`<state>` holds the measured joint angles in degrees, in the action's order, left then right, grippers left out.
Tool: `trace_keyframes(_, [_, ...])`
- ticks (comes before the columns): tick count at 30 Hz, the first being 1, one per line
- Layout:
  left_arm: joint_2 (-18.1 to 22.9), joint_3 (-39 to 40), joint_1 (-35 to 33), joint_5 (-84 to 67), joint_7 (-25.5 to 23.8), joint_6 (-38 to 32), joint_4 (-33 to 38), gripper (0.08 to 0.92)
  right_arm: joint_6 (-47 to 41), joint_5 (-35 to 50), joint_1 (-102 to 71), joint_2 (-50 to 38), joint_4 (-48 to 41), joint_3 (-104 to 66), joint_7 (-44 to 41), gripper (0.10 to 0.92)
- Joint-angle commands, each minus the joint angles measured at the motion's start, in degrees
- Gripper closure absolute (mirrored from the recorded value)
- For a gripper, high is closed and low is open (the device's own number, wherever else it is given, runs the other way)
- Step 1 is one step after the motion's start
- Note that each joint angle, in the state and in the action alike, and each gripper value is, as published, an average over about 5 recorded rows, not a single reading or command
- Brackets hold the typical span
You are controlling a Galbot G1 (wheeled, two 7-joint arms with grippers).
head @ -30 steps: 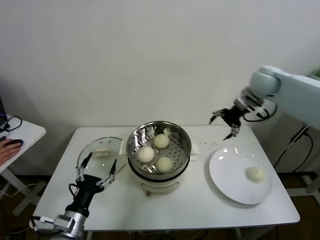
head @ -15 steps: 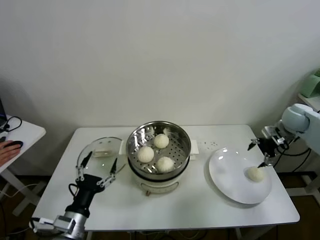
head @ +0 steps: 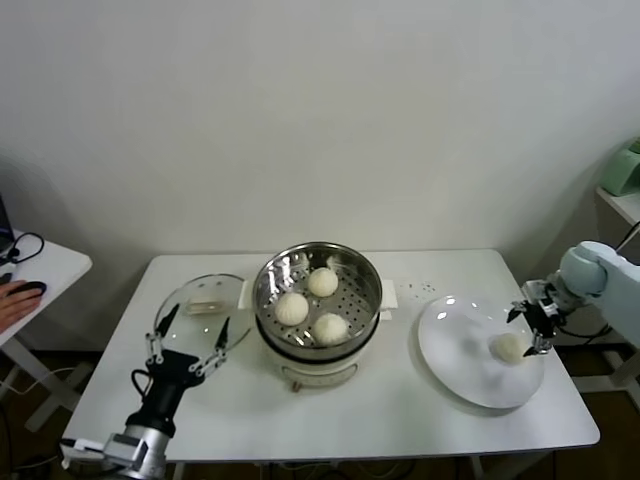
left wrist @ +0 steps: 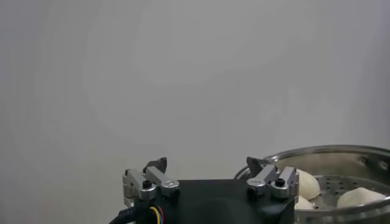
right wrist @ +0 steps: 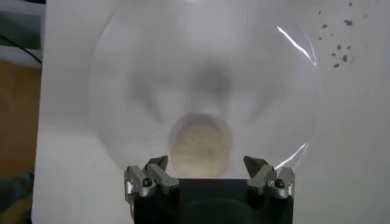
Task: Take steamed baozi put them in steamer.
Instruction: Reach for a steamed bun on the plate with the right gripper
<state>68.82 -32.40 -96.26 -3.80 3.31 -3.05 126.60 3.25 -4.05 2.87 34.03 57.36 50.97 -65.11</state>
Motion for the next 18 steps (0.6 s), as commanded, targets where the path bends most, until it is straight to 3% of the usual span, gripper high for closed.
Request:
trace_keyframes(1, [0.2, 0.0, 0.1, 0.3, 0.1, 0.2, -0.1, 0.177, 1.4, -4.4, -4.2, 4.7, -5.7, -3.2, 0.8, 0.203])
trace_keyframes(18, [0.3, 0.3, 0.1, 0.2, 0.0, 0.2, -0.3, 0.177, 2.3, -5.7, -4.2, 4.5, -5.7, -3.4, -0.1, 0.229])
